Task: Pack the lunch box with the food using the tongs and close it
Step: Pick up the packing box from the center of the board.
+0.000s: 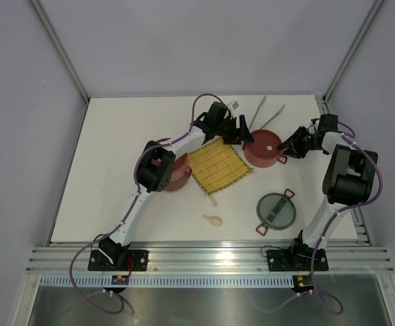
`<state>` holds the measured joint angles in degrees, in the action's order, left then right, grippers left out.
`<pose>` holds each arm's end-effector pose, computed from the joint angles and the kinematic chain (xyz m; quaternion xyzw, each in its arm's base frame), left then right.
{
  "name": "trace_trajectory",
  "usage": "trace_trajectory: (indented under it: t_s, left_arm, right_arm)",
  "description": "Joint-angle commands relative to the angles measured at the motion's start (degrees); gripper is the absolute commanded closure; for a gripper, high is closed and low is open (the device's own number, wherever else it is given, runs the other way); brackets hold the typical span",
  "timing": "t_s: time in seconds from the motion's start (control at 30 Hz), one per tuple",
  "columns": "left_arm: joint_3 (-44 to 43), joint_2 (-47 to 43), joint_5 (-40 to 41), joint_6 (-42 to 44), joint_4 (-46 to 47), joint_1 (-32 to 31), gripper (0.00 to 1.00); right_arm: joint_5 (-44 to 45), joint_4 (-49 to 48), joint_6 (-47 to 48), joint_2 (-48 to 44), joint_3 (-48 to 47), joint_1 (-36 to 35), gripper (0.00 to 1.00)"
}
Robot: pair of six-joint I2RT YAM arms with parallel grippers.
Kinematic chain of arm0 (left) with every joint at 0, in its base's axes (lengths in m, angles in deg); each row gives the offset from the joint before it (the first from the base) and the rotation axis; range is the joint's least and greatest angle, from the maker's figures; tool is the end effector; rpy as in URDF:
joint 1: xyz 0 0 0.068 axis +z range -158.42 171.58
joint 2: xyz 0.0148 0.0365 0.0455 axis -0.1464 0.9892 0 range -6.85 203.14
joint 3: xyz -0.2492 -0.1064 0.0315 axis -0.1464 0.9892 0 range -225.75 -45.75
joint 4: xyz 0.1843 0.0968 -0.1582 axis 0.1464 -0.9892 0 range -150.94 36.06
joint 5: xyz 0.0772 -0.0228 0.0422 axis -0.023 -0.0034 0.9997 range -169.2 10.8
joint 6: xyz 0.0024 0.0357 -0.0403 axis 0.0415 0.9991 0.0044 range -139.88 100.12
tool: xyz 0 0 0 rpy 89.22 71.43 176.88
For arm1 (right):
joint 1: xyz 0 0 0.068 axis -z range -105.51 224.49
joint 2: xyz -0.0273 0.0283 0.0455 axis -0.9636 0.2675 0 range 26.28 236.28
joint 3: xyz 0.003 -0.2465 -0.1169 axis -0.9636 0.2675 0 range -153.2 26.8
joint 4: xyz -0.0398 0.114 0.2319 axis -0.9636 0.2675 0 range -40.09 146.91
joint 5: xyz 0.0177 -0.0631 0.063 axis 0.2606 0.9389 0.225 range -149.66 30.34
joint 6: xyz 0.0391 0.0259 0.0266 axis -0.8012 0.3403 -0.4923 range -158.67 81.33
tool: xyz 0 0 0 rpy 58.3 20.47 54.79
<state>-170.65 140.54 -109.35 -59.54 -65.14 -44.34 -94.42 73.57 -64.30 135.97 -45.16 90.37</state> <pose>0.4584 -0.3540 0.1594 0.0949 0.8549 -0.4604 0.2195 0.3795 -0.0870 0.1689 0.2587 0.8909 0.3084 0.2105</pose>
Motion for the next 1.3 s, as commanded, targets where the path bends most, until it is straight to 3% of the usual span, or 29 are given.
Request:
trace_trajectory:
  t_s: [0.0, 0.57, 0.83, 1.03, 1.27]
  left_arm:
    - [-2.54, -0.35, -2.10, -1.03, 2.15, 0.41, 0.24]
    - [-2.36, 0.00, -4.04, -5.16, 6.45, 0.33, 0.29]
    - [-1.57, -0.26, -5.62, -8.24, 9.62, 0.33, 0.42]
    - [-0.79, 0.18, -5.80, -9.29, 10.32, 0.33, 0.73]
    - [0.36, -0.26, -6.15, -9.56, 10.94, 0.41, 0.77]
  right_arm:
    - [0.40, -0.81, 0.67, -2.20, 0.33, 0.12, 0.58]
    - [0.57, 0.25, 1.28, -1.85, -0.46, 0.12, 0.59]
    - [0.57, 0.42, 1.19, -1.76, -0.81, 0.12, 0.59]
    - [1.19, 0.95, 1.37, -3.07, -0.11, 0.12, 0.56]
    - [2.59, 1.13, 1.46, -3.87, 1.12, 0.12, 0.48]
